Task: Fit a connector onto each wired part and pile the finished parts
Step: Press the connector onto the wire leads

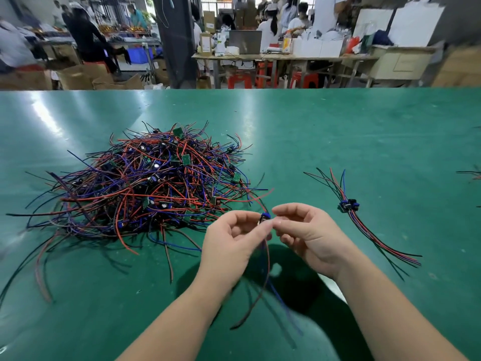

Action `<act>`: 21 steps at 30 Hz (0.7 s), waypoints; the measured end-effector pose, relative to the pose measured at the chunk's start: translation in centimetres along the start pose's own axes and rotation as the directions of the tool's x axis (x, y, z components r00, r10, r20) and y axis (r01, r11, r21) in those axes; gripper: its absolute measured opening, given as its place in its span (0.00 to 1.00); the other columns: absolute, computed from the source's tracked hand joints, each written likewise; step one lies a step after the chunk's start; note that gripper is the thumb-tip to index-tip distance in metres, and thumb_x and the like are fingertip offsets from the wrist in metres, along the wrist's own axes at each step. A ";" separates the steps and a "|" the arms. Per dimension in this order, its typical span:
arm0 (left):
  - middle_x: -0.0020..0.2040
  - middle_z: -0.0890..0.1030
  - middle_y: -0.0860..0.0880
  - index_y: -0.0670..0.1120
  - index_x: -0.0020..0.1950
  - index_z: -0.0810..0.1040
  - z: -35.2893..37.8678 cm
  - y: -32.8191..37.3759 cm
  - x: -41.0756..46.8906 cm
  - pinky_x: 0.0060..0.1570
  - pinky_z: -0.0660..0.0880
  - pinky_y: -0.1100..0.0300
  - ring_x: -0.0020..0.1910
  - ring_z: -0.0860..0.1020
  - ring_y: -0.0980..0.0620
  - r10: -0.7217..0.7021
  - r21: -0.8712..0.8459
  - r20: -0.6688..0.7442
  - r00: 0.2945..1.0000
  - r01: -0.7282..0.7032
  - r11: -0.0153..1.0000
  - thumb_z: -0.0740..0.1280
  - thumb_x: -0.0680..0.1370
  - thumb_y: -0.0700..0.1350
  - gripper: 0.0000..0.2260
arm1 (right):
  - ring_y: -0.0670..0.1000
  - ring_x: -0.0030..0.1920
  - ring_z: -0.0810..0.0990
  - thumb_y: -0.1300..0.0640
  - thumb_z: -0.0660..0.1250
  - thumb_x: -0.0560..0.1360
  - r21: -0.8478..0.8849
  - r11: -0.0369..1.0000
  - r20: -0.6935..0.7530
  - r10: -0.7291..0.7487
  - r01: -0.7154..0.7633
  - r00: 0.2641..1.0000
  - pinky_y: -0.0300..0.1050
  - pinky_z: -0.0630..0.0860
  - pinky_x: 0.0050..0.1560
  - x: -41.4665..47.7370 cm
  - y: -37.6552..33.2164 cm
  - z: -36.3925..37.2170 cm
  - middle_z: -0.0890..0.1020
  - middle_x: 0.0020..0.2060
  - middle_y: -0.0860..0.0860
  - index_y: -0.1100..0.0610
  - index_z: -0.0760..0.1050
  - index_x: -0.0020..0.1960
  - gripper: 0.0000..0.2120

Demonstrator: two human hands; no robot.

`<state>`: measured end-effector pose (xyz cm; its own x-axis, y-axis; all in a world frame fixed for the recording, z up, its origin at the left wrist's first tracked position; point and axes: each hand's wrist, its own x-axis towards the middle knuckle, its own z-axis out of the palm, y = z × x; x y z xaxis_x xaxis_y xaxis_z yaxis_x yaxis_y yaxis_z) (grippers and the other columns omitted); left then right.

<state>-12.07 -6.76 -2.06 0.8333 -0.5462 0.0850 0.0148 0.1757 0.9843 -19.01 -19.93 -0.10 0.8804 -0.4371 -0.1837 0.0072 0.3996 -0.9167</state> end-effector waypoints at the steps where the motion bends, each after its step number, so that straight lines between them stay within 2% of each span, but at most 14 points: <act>1: 0.37 0.85 0.45 0.42 0.44 0.80 0.0 0.1 0.0 0.36 0.79 0.61 0.36 0.84 0.49 -0.044 -0.063 -0.021 0.999 0.043 0.997 0.76 0.63 0.48 0.14 | 0.45 0.31 0.79 0.61 0.75 0.55 -0.041 0.999 0.039 -0.005 0.007 0.999 0.33 0.72 0.30 -0.1 0.1 0.1 0.82 0.33 0.52 0.58 0.82 0.40 0.14; 3: 0.36 0.84 0.43 0.42 0.41 0.81 -0.1 0.2 0.1 0.32 0.78 0.63 0.34 0.83 0.49 -0.097 -0.147 -0.053 0.994 0.089 0.985 0.75 0.62 0.47 0.12 | 0.47 0.34 0.80 0.62 0.74 0.58 -0.081 0.997 0.104 -0.003 0.011 0.995 0.34 0.73 0.32 -0.4 0.2 0.3 0.83 0.35 0.54 0.58 0.83 0.38 0.09; 5: 0.35 0.84 0.43 0.42 0.41 0.81 -0.2 0.3 0.2 0.32 0.77 0.63 0.32 0.82 0.51 -0.111 -0.198 -0.069 0.991 0.095 0.976 0.75 0.62 0.45 0.12 | 0.48 0.32 0.79 0.65 0.71 0.65 -0.065 0.998 0.102 0.000 0.007 0.995 0.35 0.73 0.30 -0.4 0.3 0.5 0.82 0.32 0.55 0.59 0.82 0.37 0.03; 8: 0.36 0.84 0.44 0.40 0.51 0.77 -0.1 0.6 0.2 0.33 0.78 0.62 0.33 0.83 0.51 -0.126 -0.279 -0.002 0.992 0.120 0.953 0.75 0.62 0.41 0.20 | 0.47 0.27 0.76 0.61 0.67 0.73 -0.044 0.997 -0.003 0.065 -0.065 0.998 0.35 0.71 0.27 -0.2 0.3 0.5 0.80 0.29 0.53 0.59 0.77 0.38 0.06; 10: 0.38 0.84 0.43 0.39 0.54 0.77 -0.1 0.8 0.0 0.34 0.79 0.61 0.34 0.83 0.51 -0.144 -0.299 0.086 0.986 0.163 0.940 0.75 0.62 0.41 0.22 | 0.46 0.27 0.75 0.54 0.70 0.70 -0.038 0.997 0.002 0.066 -0.066 0.998 0.34 0.70 0.27 -0.1 0.2 0.4 0.81 0.31 0.52 0.58 0.81 0.37 0.08; 13: 0.41 0.85 0.41 0.38 0.50 0.80 0.0 1.1 -0.3 0.33 0.78 0.62 0.35 0.83 0.50 -0.190 -0.246 0.156 0.969 0.225 0.943 0.75 0.62 0.41 0.19 | 0.44 0.28 0.75 0.56 0.72 0.63 -0.025 1.000 0.069 0.019 -0.018 0.997 0.32 0.71 0.29 -0.3 0.0 0.2 0.82 0.32 0.51 0.58 0.84 0.37 0.06; 15: 0.38 0.84 0.41 0.39 0.45 0.82 0.0 1.2 -0.4 0.32 0.78 0.63 0.33 0.83 0.51 -0.234 -0.211 0.170 0.957 0.267 0.940 0.75 0.62 0.41 0.14 | 0.44 0.29 0.76 0.58 0.72 0.62 -0.073 0.997 0.068 0.017 -0.013 0.998 0.32 0.71 0.30 -0.3 -0.1 0.0 0.83 0.32 0.51 0.58 0.84 0.36 0.05; 18: 0.34 0.83 0.43 0.40 0.41 0.82 0.0 1.3 -0.5 0.31 0.78 0.64 0.30 0.81 0.52 -0.296 -0.139 0.219 0.930 0.330 0.934 0.73 0.69 0.36 0.03 | 0.43 0.27 0.75 0.59 0.72 0.61 -0.131 0.991 -0.007 0.015 -0.016 1.000 0.32 0.71 0.28 -0.1 -0.5 -0.5 0.81 0.29 0.51 0.60 0.83 0.35 0.05; 21: 0.35 0.82 0.44 0.39 0.43 0.82 0.2 1.4 -0.8 0.33 0.78 0.64 0.31 0.81 0.52 -0.335 -0.057 0.279 0.900 0.364 0.930 0.70 0.73 0.33 0.02 | 0.43 0.25 0.75 0.64 0.70 0.67 -0.085 0.996 -0.141 -0.002 -0.011 0.990 0.31 0.72 0.26 0.2 -1.2 -1.3 0.79 0.27 0.52 0.64 0.80 0.39 0.03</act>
<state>-12.80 -6.24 -0.69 0.5905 -0.7792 -0.2102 0.3488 0.0115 0.9371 -19.42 -21.58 0.53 0.8049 -0.5468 -0.2305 -0.0425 0.3343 -0.9415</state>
